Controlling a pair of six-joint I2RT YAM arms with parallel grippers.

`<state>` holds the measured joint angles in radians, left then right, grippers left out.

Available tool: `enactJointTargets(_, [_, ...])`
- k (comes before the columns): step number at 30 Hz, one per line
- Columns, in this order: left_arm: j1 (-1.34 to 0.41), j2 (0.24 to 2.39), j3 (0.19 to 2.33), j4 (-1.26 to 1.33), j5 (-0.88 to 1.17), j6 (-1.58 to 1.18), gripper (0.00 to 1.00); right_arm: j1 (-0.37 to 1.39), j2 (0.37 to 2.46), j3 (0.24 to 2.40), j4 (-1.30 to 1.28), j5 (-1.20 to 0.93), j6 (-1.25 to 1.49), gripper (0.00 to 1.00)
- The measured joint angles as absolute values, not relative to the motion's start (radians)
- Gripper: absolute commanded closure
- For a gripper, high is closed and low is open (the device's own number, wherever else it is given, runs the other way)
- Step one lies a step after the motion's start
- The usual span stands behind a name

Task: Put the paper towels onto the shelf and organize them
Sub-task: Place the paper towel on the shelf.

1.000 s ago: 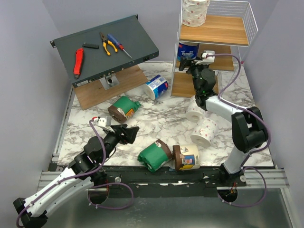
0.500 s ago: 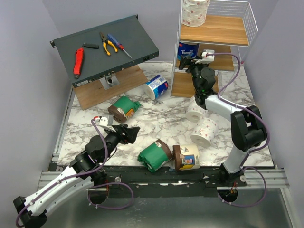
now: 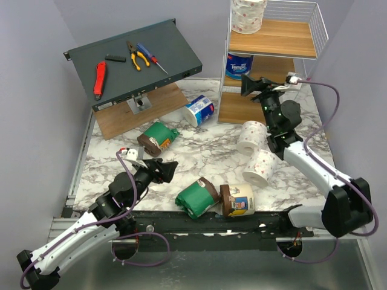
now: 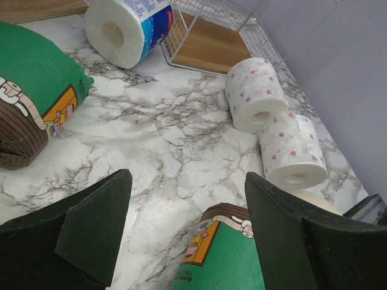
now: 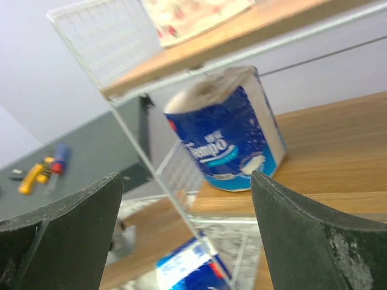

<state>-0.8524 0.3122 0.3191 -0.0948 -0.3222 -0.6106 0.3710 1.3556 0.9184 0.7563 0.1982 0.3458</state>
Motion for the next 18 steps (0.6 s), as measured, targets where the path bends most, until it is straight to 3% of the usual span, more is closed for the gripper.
enactJointTargets(10, [-0.852,0.359,0.336,-0.121,-0.326,-0.648,0.21,0.371,1.170,0.912,0.360,0.078,0.597,0.13])
enactJointTargets(14, [-0.852,0.425,0.371,-0.126,-0.326,-0.660,0.15,0.371,1.174,0.917,0.118,0.069,0.664,0.07])
enactJointTargets(15, [-0.852,0.449,0.388,-0.131,-0.326,-0.664,0.14,0.371,1.174,0.915,0.072,0.070,0.684,0.02])
enactJointTargets(18, [-0.848,0.530,0.450,-0.144,-0.326,-0.680,0.11,0.371,1.164,0.882,-0.007,0.084,0.741,0.00])
